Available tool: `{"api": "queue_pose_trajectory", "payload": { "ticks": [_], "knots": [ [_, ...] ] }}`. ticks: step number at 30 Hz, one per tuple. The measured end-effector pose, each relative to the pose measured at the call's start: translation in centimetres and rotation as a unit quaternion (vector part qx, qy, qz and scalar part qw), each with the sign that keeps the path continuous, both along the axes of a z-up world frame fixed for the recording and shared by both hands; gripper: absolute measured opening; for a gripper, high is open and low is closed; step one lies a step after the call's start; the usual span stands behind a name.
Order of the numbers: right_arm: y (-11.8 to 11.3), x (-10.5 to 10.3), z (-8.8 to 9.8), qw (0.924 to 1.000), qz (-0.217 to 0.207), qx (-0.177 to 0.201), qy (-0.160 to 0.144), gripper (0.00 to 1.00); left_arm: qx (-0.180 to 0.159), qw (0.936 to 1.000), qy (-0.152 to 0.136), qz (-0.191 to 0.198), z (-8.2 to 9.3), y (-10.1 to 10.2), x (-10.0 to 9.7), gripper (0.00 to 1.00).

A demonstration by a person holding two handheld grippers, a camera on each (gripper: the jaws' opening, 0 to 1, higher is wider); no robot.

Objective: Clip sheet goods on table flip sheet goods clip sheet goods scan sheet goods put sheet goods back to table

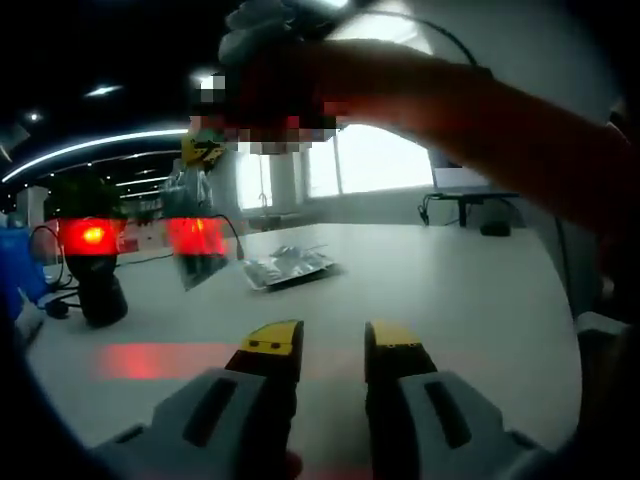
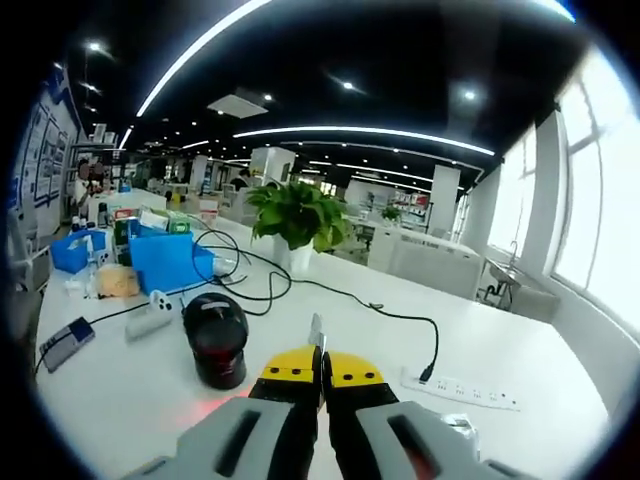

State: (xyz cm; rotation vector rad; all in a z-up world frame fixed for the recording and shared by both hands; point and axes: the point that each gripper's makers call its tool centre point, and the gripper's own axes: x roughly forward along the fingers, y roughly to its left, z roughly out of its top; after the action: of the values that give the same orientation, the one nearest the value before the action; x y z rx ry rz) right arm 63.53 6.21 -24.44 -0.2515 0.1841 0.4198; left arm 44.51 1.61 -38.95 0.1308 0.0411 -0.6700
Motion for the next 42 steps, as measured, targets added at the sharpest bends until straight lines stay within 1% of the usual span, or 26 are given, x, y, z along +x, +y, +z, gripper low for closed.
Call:
{"api": "queue_pose_trajectory", "payload": {
  "ticks": [3, 5, 9, 13, 21, 25, 29, 31, 34, 37, 39, 42],
  "knots": [
    [0.5, 0.3, -0.2, 0.9999, -0.008, 0.005, -0.003, 0.0, -0.002, 1.0, 0.001, 0.0, 0.1, 0.0, -0.1, 0.18],
    [0.7, 0.4, -0.4, 0.9999, -0.011, 0.001, -0.005, 0.0, -0.002, 1.0, 0.002, 0.0, 0.1, -0.1, -0.2, 0.18],
    [1.0, 0.5, -0.6, 0.9998, -0.019, 0.01, -0.005, 0.0, 0.002, 1.0, 0.002, 0.001, 0.0, -0.1, -0.3, 0.18],
    [1.3, 0.5, -0.9, 0.9993, -0.03, 0.023, -0.003, 0.0, -0.004, 1.0, 0.002, 0.001, 0.1, -0.1, -0.3, 0.18],
    [1.8, 0.3, -0.6, 0.9983, -0.036, 0.044, -0.009, 0.0, 0.014, 0.9999, 0.002, 0.001, -0.2, -0.1, -0.4, 0.18],
    [2.6, 0.3, -1.0, 0.9991, -0.027, 0.029, -0.017, 0.0, 0.003, 1.0, 0.006, 0.007, -0.1, 0.2, -0.3, 0.18],
    [2.7, 0.4, -1.2, 0.9994, -0.019, 0.026, -0.014, 0.0, 0.001, 0.9999, 0.008, 0.007, -0.2, 0.2, 0.0, 0.18],
    [2.8, 0.2, -1.0, 0.9995, -0.01, 0.024, -0.018, 0.0, 0.003, 1.0, 0.007, 0.007, -0.2, 0.2, -0.1, 0.18],
    [2.7, 0.0, -0.8, 0.9996, -0.006, 0.01, -0.027, 0.0, 0.006, 1.0, 0.005, 0.005, -0.2, 0.0, -0.2, 0.18],
    [2.4, -0.5, -0.7, 0.9996, -0.001, 0.006, -0.029, 0.0, 0.005, 1.0, 0.005, 0.005, -0.1, 0.0, -0.2, 0.18],
    [2.4, -0.7, -0.3, 0.9989, 0.016, -0.011, -0.042, 0.0, 0.004, 1.0, 0.006, 0.006, -0.1, 0.0, -0.3, 0.18],
    [2.2, -1.2, 0.1, 0.998, 0.034, -0.025, -0.047, 0.0, 0.011, 0.9999, 0.005, 0.005, -0.2, -0.2, -0.3, 0.18]
  ]
}}
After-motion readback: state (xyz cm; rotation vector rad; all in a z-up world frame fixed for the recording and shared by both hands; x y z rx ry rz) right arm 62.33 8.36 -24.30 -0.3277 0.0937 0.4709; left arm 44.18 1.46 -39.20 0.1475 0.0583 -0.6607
